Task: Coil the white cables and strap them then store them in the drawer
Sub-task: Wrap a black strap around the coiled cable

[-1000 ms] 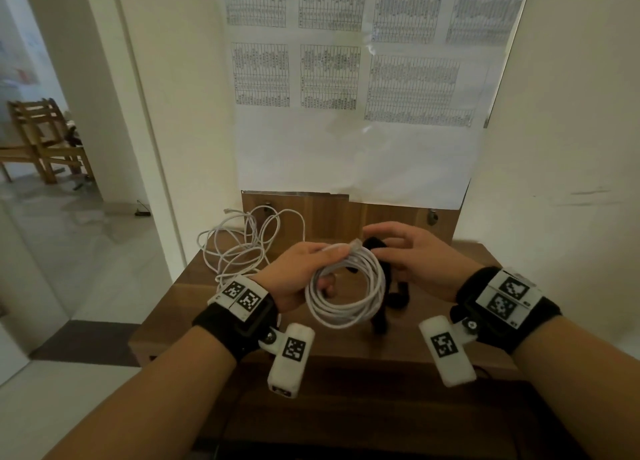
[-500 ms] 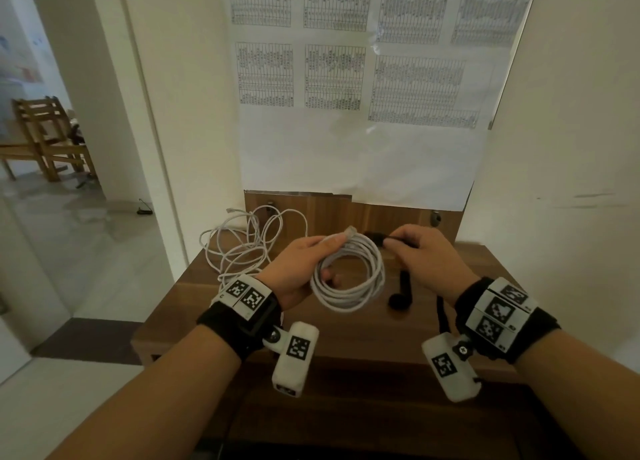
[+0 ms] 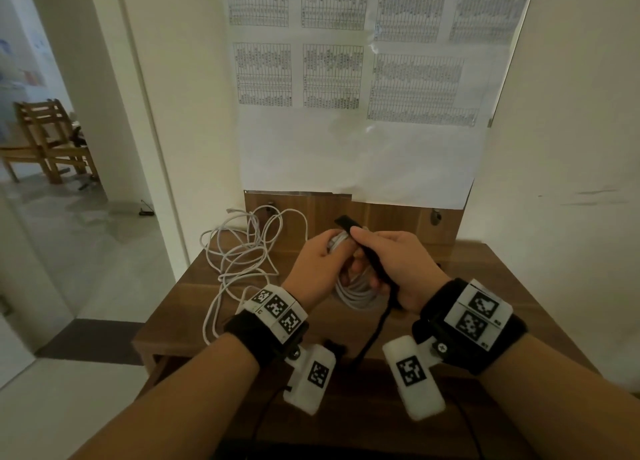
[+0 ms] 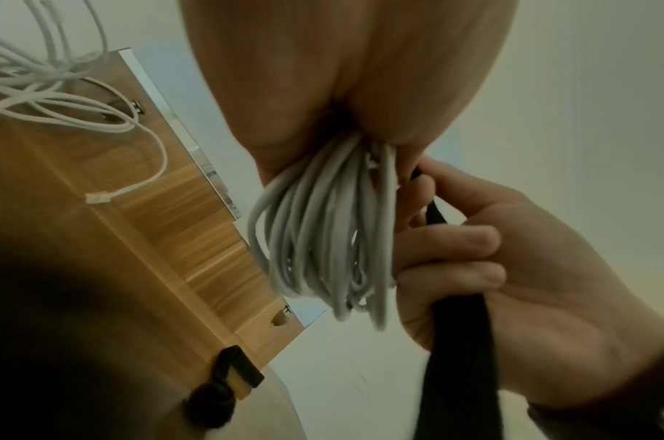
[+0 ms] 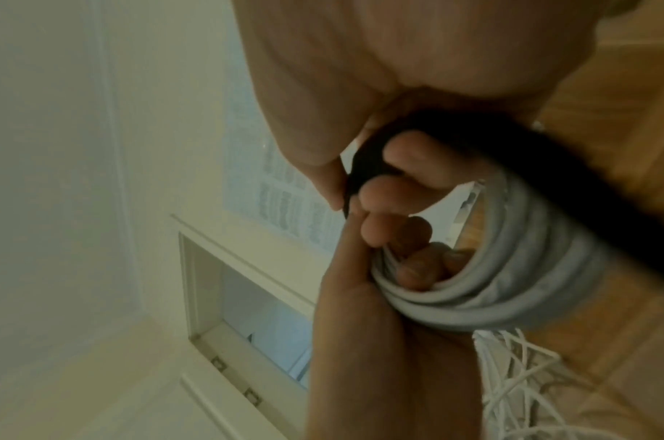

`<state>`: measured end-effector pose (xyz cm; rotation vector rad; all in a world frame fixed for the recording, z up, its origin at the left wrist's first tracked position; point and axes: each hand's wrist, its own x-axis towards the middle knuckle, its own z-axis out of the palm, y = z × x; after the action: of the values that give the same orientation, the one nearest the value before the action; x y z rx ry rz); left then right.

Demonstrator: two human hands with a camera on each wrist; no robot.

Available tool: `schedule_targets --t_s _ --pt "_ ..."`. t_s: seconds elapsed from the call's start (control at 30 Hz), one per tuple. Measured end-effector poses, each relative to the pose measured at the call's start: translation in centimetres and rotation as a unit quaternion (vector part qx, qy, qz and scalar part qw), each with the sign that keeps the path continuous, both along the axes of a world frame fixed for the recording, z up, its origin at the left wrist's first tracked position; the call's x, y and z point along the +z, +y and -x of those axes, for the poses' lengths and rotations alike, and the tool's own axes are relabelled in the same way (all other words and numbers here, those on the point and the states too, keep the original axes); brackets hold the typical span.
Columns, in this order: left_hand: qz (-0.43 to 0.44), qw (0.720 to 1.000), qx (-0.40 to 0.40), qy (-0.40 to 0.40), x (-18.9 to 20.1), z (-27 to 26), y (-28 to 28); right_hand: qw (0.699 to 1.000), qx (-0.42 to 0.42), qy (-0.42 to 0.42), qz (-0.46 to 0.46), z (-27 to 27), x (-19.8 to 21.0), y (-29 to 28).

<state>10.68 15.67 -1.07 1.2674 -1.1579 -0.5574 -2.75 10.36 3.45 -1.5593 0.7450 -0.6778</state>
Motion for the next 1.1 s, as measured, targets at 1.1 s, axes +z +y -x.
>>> schedule_targets --t_s 1.1 --pt "-0.019 0.971 0.121 0.206 5.3 -1.5 -0.9 0.977 0.159 -0.015 -0.141 1.6 -3.4 0.6"
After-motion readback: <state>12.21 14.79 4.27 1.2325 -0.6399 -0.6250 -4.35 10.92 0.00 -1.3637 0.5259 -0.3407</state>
